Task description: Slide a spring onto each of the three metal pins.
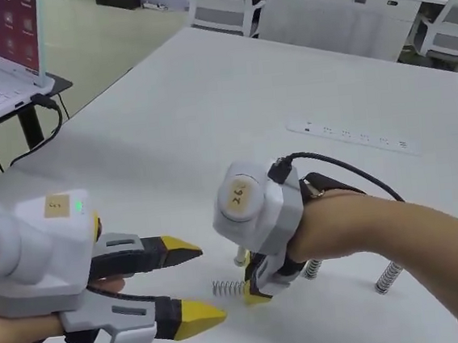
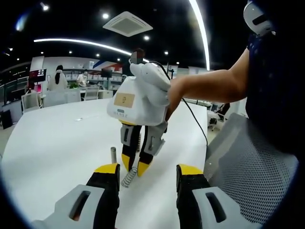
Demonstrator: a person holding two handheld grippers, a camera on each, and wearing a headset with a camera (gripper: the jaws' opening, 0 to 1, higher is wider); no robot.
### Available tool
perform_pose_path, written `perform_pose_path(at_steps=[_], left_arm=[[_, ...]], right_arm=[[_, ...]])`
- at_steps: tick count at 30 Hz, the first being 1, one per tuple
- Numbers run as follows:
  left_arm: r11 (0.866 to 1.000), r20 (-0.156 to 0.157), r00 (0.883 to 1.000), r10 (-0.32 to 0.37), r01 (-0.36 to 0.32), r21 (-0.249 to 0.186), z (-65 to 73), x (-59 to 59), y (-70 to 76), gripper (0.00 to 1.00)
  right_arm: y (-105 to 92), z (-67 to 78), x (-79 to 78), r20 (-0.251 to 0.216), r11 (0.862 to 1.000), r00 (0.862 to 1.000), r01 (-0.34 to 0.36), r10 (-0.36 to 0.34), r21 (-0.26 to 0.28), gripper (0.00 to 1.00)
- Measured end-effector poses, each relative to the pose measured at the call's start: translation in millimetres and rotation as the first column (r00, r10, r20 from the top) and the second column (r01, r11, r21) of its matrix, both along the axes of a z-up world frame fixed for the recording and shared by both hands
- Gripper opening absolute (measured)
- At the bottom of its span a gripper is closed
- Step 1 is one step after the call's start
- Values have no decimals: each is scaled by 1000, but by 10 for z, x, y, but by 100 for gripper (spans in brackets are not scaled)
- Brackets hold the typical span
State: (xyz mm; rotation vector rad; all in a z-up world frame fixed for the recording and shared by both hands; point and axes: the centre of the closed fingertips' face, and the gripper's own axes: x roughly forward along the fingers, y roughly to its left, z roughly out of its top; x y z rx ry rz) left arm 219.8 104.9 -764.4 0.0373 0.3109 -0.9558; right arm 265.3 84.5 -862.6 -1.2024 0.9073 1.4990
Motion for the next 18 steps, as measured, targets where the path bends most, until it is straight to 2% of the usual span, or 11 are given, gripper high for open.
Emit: perform_pose_path(at_steps=[8, 18], left_arm=[[1000, -5, 1000, -3, 3, 7, -20, -10, 4, 41], [1000, -9, 1000, -16, 16, 19, -25, 1, -22, 41]], right_arm=[[-3, 12, 9, 6, 1000, 1000, 7, -7, 9, 8], [-26, 153, -55, -18, 999, 999, 29, -28, 33, 8]])
